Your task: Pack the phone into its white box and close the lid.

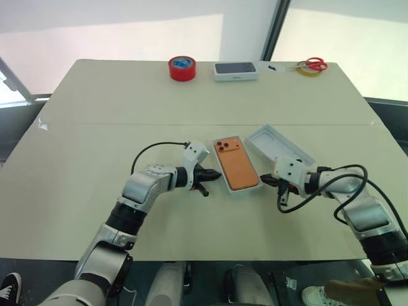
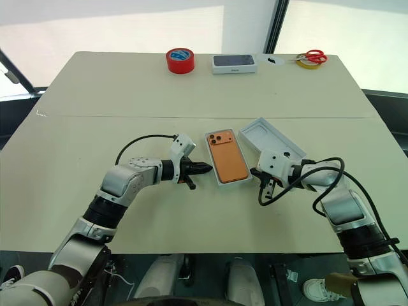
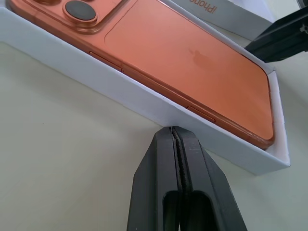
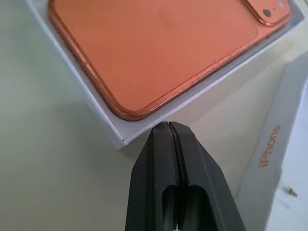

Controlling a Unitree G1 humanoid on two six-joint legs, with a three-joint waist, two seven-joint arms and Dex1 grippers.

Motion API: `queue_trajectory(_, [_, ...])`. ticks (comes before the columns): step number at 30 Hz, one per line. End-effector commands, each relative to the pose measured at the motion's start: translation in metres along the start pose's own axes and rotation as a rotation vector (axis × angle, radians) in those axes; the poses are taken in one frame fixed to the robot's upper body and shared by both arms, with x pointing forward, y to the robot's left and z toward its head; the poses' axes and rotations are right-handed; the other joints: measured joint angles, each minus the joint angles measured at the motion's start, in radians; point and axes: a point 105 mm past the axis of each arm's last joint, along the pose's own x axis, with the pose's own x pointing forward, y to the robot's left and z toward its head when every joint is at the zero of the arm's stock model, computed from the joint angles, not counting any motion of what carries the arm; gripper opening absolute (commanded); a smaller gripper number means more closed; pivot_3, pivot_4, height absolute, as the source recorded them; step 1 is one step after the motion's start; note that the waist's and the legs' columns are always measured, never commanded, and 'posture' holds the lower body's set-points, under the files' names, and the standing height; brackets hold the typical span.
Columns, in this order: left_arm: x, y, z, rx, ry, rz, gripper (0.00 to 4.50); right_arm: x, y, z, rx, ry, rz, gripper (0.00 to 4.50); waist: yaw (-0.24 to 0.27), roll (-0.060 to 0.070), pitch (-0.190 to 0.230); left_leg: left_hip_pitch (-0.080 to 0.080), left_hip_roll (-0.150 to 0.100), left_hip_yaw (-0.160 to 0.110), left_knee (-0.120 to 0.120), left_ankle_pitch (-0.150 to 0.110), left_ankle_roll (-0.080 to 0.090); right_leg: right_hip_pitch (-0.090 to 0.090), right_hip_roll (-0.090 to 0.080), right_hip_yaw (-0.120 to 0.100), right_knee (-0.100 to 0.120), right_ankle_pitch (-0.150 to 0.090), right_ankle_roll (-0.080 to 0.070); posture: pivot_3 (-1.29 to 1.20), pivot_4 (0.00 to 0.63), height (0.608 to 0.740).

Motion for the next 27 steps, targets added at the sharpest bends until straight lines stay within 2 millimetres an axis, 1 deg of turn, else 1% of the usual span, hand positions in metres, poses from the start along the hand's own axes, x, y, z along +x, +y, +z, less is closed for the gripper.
queue_trajectory(1, [0.0, 0.0, 0.004, 0.029, -0.015, -0.007, 0.05, -0.005, -0.001, 0.022, -0.024, -0.08, -0.013, 0.0, 0.0, 0.0, 0.0, 0.0, 0.0, 0.0, 0.0, 0.0, 0.0, 0.0, 0.0, 0.0, 0.0, 0.0, 0.0, 0.0, 0.15, 0.735])
queue_trajectory(5, [-0.002, 0.003, 0.007, 0.03, -0.025, 0.002, 0.05, 0.0, 0.01, 0.028, -0.025, -0.098, 0.04, 0.0, 0.0, 0.0, 0.0, 0.0, 0.0, 0.0, 0.002, -0.001, 0.001, 0.0, 0.0, 0.0, 0.0, 0.0, 0.0, 0.0, 0.15, 0.735])
queue_trajectory(10, [-0.003, 0.007, 0.007, 0.032, -0.03, 0.021, 0.05, 0.009, 0.016, 0.028, -0.029, -0.097, 0.065, 0.0, 0.0, 0.0, 0.0, 0.0, 0.0, -0.001, 0.002, -0.001, 0.002, 0.0, 0.0, 0.0, 0.0, 0.0, 0.0, 0.0, 0.15, 0.735])
queue_trajectory(12, [-0.006, 0.013, 0.007, 0.028, -0.03, 0.04, 0.05, 0.015, 0.022, 0.036, -0.013, -0.124, 0.092, 0.0, -0.001, 0.0, 0.0, 0.0, 0.0, -0.001, 0.002, -0.001, 0.002, 0.001, 0.0, 0.0, 0.0, 0.0, 0.0, 0.0, 0.15, 0.735])
queue_trajectory(13, [-0.008, 0.014, 0.008, 0.027, -0.031, 0.042, 0.05, 0.018, 0.017, 0.035, -0.036, -0.115, 0.053, 0.0, -0.002, 0.0, 0.0, 0.0, 0.0, -0.001, 0.003, -0.001, 0.002, 0.001, 0.0, 0.0, 0.0, 0.0, 0.0, 0.0, 0.15, 0.735])
queue_trajectory(15, [-0.012, 0.015, 0.007, 0.029, -0.029, 0.045, 0.05, 0.02, 0.004, 0.027, -0.034, -0.07, 0.001, 0.0, -0.006, 0.001, 0.0, 0.0, 0.001, -0.001, 0.003, -0.001, 0.002, 0.0, 0.0, 0.0, 0.0, 0.0, 0.0, 0.0, 0.15, 0.735])
queue_trajectory(17, [-0.015, 0.016, 0.006, 0.03, -0.027, 0.047, 0.05, 0.017, -0.005, 0.023, -0.044, -0.051, -0.027, 0.0, -0.005, 0.001, 0.0, 0.0, 0.001, -0.001, 0.003, -0.001, 0.002, 0.0, 0.0, 0.0, 0.001, 0.0, 0.0, 0.0, 0.15, 0.735])
queue_trajectory(19, [-0.02, 0.018, 0.004, 0.027, -0.027, 0.055, 0.05, 0.013, -0.013, 0.024, -0.071, -0.055, -0.057, 0.0, -0.003, 0.001, 0.0, -0.001, 0.001, -0.001, 0.003, -0.001, 0.002, 0.0, 0.0, 0.0, 0.001, 0.0, 0.0, 0.0, 0.15, 0.735])
queue_trajectory(21, [-0.028, 0.023, 0.005, 0.031, -0.038, 0.074, 0.05, 0.005, -0.018, 0.028, -0.063, -0.074, -0.061, 0.0, -0.002, 0.001, 0.0, -0.001, 0.0, -0.001, 0.003, -0.001, 0.002, 0.0, 0.0, 0.0, 0.001, 0.0, 0.0, 0.0, 0.15, 0.735])
queue_trajectory(23, [-0.034, 0.026, 0.006, 0.024, -0.051, 0.082, 0.05, -0.002, -0.023, 0.028, 0.006, -0.084, -0.064, 0.0, -0.001, 0.001, 0.0, -0.001, 0.0, -0.001, 0.004, -0.001, 0.002, 0.0, 0.0, 0.0, 0.001, 0.0, 0.0, 0.0, 0.15, 0.735])
queue_trajectory(24, [-0.037, 0.024, 0.01, -0.005, -0.077, 0.053, 0.05, -0.007, -0.024, 0.032, 0.076, -0.109, -0.044, 0.0, -0.001, 0.001, 0.0, -0.001, 0.0, -0.001, 0.004, -0.001, 0.002, 0.0, 0.0, 0.0, 0.001, 0.0, 0.0, 0.0, 0.15, 0.735])
queue_trajectory(25, [-0.045, 0.023, 0.016, 0.003, -0.107, 0.041, 0.55, -0.013, -0.029, 0.033, 0.111, -0.112, -0.054, 0.53, -0.002, 0.001, 0.0, -0.001, 0.001, -0.001, 0.004, -0.001, 0.002, 0.0, 0.0, 0.0, 0.001, 0.0, 0.0, 0.0, 0.15, 0.735])
queue_trajectory(27, [-0.058, 0.026, 0.024, 0.051, -0.144, 0.055, 1.2, -0.023, -0.04, 0.04, 0.146, -0.125, -0.104, 1.16, -0.002, 0.001, 0.0, -0.001, 0.001, -0.001, 0.004, -0.002, 0.002, 0.0, 0.0, 0.0, 0.001, 0.0, 0.0, 0.0, 0.15, 0.735])
